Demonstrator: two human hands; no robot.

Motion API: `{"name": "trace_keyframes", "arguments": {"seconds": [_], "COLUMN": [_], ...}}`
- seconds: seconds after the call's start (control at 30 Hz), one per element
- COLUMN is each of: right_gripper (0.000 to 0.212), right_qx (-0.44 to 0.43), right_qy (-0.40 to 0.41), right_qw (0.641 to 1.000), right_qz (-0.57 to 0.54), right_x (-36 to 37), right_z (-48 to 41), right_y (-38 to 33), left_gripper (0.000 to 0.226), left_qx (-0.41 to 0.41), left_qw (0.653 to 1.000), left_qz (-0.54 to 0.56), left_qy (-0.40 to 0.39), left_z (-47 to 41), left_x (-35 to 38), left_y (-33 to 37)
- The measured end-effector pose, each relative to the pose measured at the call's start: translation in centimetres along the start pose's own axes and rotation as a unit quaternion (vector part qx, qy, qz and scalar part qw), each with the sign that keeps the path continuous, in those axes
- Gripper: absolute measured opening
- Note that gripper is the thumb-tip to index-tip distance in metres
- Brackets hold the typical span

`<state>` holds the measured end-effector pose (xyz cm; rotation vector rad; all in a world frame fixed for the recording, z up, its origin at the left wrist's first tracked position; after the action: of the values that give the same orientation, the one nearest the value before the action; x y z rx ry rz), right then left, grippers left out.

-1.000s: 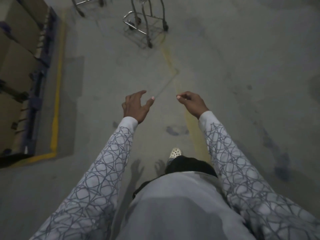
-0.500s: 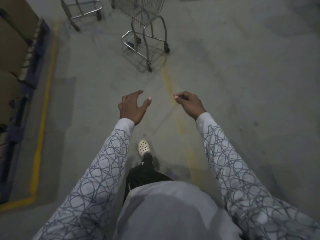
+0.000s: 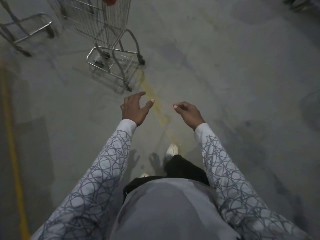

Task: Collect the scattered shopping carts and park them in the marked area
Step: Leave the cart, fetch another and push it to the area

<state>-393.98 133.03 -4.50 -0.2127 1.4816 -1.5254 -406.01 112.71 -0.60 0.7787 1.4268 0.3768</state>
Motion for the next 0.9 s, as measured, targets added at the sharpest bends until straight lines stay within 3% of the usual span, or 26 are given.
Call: {"name": "trace_keyframes", "arguments": {"seconds": [0.23, 0.37, 0.53, 0.77, 0.9], "right_gripper": [0.003, 0.012, 0.008, 0.016, 0.015], "right_qx": [0.005, -0.039, -0.052, -0.058, -0.091], "right_qy": [-0.006, -0.028, 0.011, -0.075, -0.083], "right_qw": [1.000, 0.998, 0.999, 0.995, 0.991], "right_qz": [-0.005, 0.035, -0.008, 0.024, 0.041], "right_x": [2.9, 2.6, 2.6, 10.1, 14.0], "right_z": [-16.9, -28.4, -40.8, -52.2, -60.0], "right_y": [-3.4, -9.2, -16.4, -20.7, -25.0], "left_gripper": [0.054, 0.058, 0.064, 0.063, 0.057], "left_qx": [-0.002, -0.006, 0.001, 0.031, 0.030], "left_qw": [1.000, 1.000, 0.998, 0.991, 0.979], "left_qz": [-0.015, -0.002, 0.022, -0.061, -0.101], "left_qy": [-0.020, 0.014, 0.061, 0.115, 0.176], "left_z": [-15.7, -26.6, -37.5, -52.8, -62.9], "left_x": [5.7, 7.6, 8.3, 7.7, 6.6], "left_y": [1.0, 3.8, 8.0, 8.5, 8.5]}}
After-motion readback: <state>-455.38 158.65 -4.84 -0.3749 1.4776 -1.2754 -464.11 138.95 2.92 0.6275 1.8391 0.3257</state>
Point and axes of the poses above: each hand's wrist, its own z-axis away from the middle knuckle, its own x-axis out of the palm, y = z × x, the point moved 5 cm from there along -z, towards the middle knuckle, and after that the axes turned 13 degrees about y, right-handed, at the moved point
